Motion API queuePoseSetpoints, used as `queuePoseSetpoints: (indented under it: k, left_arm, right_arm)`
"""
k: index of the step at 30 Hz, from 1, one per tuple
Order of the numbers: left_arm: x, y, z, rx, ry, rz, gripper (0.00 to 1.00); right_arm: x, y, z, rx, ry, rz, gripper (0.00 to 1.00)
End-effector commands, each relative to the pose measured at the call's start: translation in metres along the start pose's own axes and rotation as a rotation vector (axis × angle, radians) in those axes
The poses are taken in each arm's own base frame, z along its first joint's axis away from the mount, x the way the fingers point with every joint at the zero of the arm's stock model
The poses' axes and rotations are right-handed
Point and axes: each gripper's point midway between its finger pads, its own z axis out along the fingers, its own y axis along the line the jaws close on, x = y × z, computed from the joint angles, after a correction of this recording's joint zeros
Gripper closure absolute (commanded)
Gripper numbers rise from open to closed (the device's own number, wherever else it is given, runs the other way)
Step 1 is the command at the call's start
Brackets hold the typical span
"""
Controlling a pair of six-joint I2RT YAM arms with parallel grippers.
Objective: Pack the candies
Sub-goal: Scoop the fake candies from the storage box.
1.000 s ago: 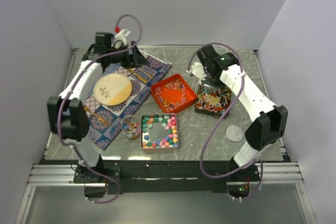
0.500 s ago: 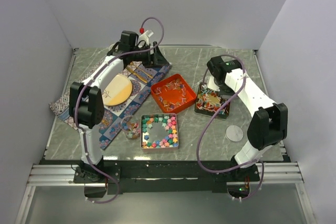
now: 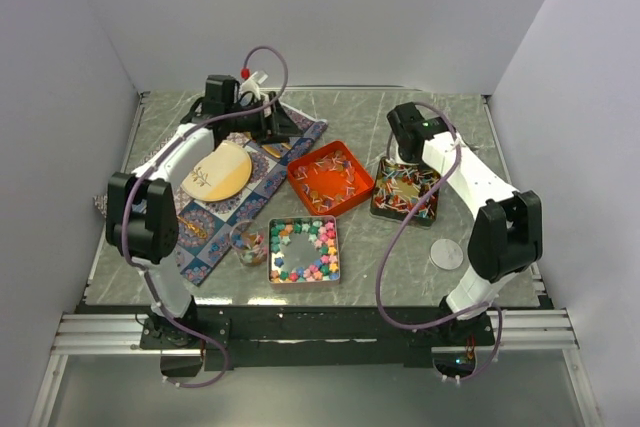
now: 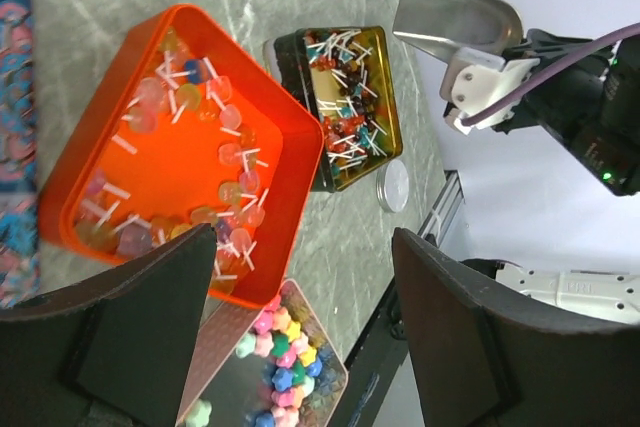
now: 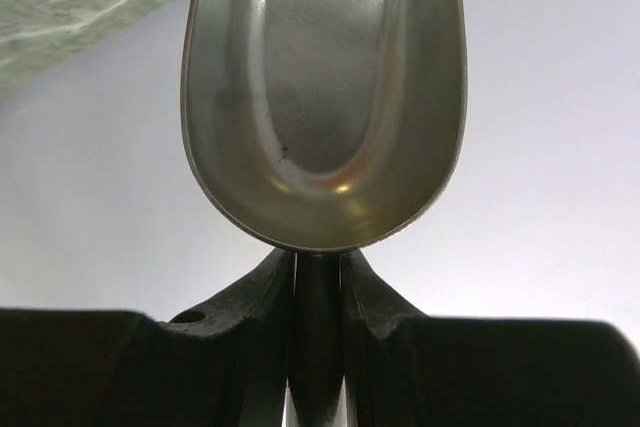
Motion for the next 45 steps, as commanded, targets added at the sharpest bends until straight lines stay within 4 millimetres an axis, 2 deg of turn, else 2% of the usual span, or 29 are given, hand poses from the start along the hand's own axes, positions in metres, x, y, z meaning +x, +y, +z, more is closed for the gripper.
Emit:
queuePoseSetpoints:
  k: [1, 6, 11, 19, 28, 31, 33, 36, 37, 38, 39, 40, 43, 45]
  left_arm:
    - [-0.017, -0.020, -0.032, 0.034, -0.092, 0.056, 0.23]
    - [-0.018, -0.007, -0.054, 0.000, -0.137, 0.031, 0.23]
    - [-0.024, 0.000, -0.072, -0.028, -0.180, 0.027, 0.23]
    - [-0.017, 0.005, -0.088, -0.038, -0.220, 0.004, 0.22]
    - [-0.017, 0.007, -0.100, -0.054, -0.251, 0.008, 0.22]
    - [-0.019, 0.008, -0.103, -0.059, -0.261, 0.003, 0.22]
    - [-0.020, 0.008, -0.105, -0.060, -0.267, 0.007, 0.22]
    - [-0.019, 0.011, -0.107, -0.069, -0.268, 0.003, 0.22]
    - [-0.019, 0.012, -0.108, -0.071, -0.268, 0.001, 0.22]
    - [-0.018, 0.014, -0.108, -0.072, -0.268, -0.005, 0.22]
    - [-0.018, 0.014, -0.108, -0.071, -0.269, -0.005, 0.22]
    - [-0.017, 0.015, -0.107, -0.070, -0.268, -0.010, 0.22]
    - [-0.017, 0.015, -0.105, -0.058, -0.267, -0.022, 0.22]
    - [-0.019, 0.016, -0.104, -0.055, -0.264, -0.031, 0.22]
  right_arm:
    - [-0.015, -0.019, -0.005, 0.047, -0.009, -0.378, 1.00]
    - [-0.025, -0.002, -0.010, 0.075, -0.042, -0.512, 1.00]
    - [-0.031, 0.016, 0.001, 0.078, -0.027, -0.612, 1.00]
    - [-0.033, 0.004, 0.003, 0.089, 0.025, -0.703, 1.00]
    - [-0.049, 0.014, 0.014, 0.138, 0.039, -0.907, 1.00]
    - [-0.051, 0.017, 0.018, 0.124, 0.060, -0.904, 1.00]
    - [-0.059, 0.022, 0.020, 0.104, 0.046, -0.908, 1.00]
    - [-0.078, 0.031, 0.013, 0.044, -0.031, -0.860, 1.00]
    - [-0.077, 0.027, 0.000, 0.013, -0.049, -0.787, 1.00]
    - [-0.091, 0.035, 0.003, -0.050, -0.095, -0.779, 1.00]
    - [-0.094, 0.036, 0.001, -0.080, -0.109, -0.742, 1.00]
    - [-0.092, 0.032, -0.007, -0.102, -0.117, -0.678, 1.00]
    - [-0.100, 0.040, -0.002, -0.107, -0.150, -0.667, 1.00]
    - [-0.096, 0.043, -0.006, -0.075, -0.177, -0.662, 1.00]
